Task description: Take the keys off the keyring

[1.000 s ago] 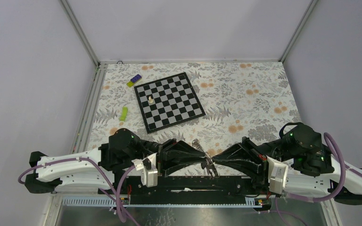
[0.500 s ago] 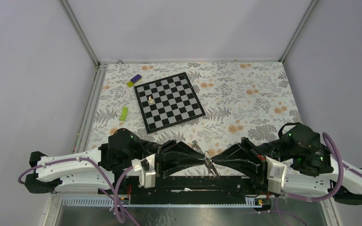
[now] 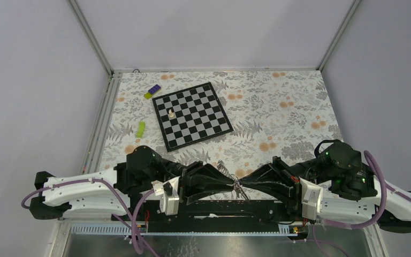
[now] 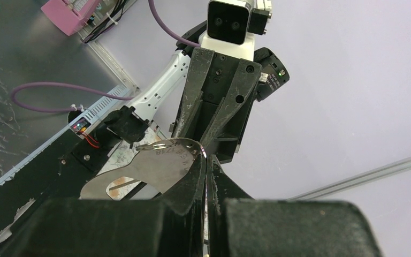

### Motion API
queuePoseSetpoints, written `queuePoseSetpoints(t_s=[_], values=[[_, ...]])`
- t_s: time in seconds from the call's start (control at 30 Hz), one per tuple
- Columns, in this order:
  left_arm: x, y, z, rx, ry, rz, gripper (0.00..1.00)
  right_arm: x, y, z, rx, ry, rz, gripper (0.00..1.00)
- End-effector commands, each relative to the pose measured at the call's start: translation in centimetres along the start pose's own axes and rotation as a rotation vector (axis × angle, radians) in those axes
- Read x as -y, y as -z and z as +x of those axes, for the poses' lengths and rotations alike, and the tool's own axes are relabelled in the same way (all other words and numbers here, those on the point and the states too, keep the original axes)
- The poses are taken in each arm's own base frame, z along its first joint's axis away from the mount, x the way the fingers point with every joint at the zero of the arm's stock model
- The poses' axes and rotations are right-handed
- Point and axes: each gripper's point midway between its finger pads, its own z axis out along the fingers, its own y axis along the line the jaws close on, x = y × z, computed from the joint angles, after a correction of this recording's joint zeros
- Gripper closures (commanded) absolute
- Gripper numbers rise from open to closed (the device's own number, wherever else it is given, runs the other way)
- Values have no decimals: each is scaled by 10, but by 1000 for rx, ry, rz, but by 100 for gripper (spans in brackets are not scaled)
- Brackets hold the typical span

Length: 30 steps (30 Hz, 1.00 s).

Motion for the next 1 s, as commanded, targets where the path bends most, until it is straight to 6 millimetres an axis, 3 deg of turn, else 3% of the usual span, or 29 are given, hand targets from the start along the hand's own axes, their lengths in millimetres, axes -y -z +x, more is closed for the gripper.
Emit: queuePoseSetpoints(t_s=[0.0, 0.4, 0.8, 0.97], values=[[-24, 0, -27, 61, -56, -67, 75, 3, -3, -5, 20, -5, 1, 100], [-35, 6, -29, 58, -71, -134, 75, -1, -3, -6, 25, -21, -20, 100], [-12, 0, -34, 99, -38, -10, 74, 4, -3, -6, 25, -4, 3, 100], [-13, 1, -33, 90, -36, -16, 80, 5, -3, -8, 31, -1, 9, 100]])
